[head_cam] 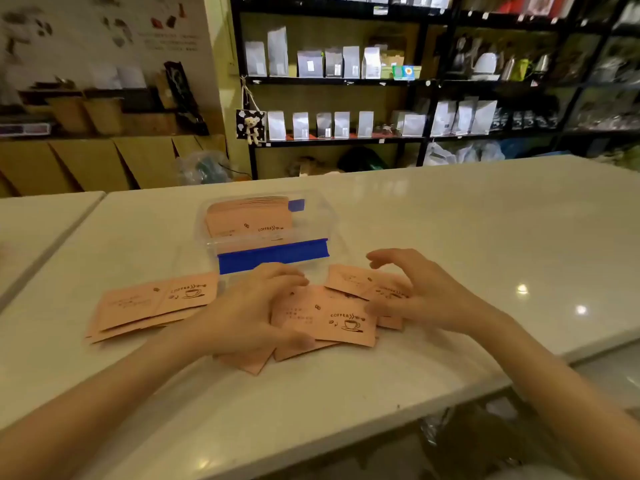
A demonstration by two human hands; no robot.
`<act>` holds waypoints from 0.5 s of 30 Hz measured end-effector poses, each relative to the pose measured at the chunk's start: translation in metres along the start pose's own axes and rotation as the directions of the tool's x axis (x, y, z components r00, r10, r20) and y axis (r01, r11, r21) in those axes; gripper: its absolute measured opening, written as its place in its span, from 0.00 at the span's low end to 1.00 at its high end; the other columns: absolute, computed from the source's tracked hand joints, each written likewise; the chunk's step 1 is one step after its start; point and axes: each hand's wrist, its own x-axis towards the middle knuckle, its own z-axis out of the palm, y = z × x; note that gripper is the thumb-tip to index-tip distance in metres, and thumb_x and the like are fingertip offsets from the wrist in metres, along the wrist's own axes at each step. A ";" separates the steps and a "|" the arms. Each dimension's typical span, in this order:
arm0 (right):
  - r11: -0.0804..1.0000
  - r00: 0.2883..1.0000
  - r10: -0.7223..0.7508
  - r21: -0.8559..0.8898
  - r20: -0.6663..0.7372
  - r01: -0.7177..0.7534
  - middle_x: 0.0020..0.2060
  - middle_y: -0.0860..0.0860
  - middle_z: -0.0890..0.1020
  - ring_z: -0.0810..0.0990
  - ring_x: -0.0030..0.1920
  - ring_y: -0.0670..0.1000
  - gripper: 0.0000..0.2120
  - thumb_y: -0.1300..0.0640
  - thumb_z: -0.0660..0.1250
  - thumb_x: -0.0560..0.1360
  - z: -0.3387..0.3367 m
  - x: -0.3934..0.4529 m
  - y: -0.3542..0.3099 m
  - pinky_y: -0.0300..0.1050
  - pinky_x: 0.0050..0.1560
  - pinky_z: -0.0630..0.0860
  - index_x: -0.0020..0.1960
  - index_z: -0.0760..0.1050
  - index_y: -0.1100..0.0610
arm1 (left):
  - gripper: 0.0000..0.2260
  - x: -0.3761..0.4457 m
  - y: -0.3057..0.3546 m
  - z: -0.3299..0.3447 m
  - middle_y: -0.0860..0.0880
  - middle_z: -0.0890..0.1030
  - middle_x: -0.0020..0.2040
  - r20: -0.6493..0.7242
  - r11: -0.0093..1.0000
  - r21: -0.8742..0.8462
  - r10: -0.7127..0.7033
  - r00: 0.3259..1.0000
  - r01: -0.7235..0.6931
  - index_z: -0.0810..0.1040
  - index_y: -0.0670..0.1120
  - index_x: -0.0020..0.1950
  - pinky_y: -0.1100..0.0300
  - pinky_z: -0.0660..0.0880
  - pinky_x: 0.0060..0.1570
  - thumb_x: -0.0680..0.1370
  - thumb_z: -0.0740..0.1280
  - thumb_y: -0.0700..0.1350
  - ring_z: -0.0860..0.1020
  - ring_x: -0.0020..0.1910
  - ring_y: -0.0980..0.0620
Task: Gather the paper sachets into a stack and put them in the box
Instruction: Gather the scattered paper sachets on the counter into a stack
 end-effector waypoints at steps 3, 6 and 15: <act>0.998 0.998 0.062 0.031 0.026 -0.063 0.63 0.45 0.68 0.65 0.62 0.45 0.32 0.44 0.70 0.65 0.001 -0.002 0.009 0.40 0.59 0.64 0.66 0.63 0.47 | 0.41 0.002 -0.006 0.001 0.60 0.62 0.69 0.018 0.999 0.042 0.007 1.000 -0.008 0.63 0.56 0.67 0.62 0.58 0.66 0.57 0.64 0.70 0.59 0.64 0.64; 0.997 0.997 0.072 -0.004 0.006 -0.072 0.63 0.45 0.67 0.62 0.64 0.44 0.32 0.42 0.69 0.66 0.004 -0.003 0.016 0.39 0.61 0.60 0.66 0.64 0.49 | 0.39 0.004 -0.011 0.007 0.60 0.65 0.68 -0.004 1.000 0.018 0.016 1.000 -0.016 0.65 0.57 0.66 0.62 0.60 0.65 0.58 0.66 0.69 0.60 0.64 0.63; 0.997 0.999 0.025 -0.072 -0.027 -0.027 0.67 0.48 0.66 0.58 0.67 0.46 0.30 0.44 0.70 0.65 0.003 0.004 0.024 0.38 0.63 0.55 0.63 0.68 0.52 | 0.41 0.001 -0.010 0.002 0.65 0.66 0.59 -0.080 0.999 -0.017 0.034 0.996 -0.035 0.68 0.59 0.62 0.69 0.66 0.54 0.53 0.63 0.74 0.63 0.59 0.66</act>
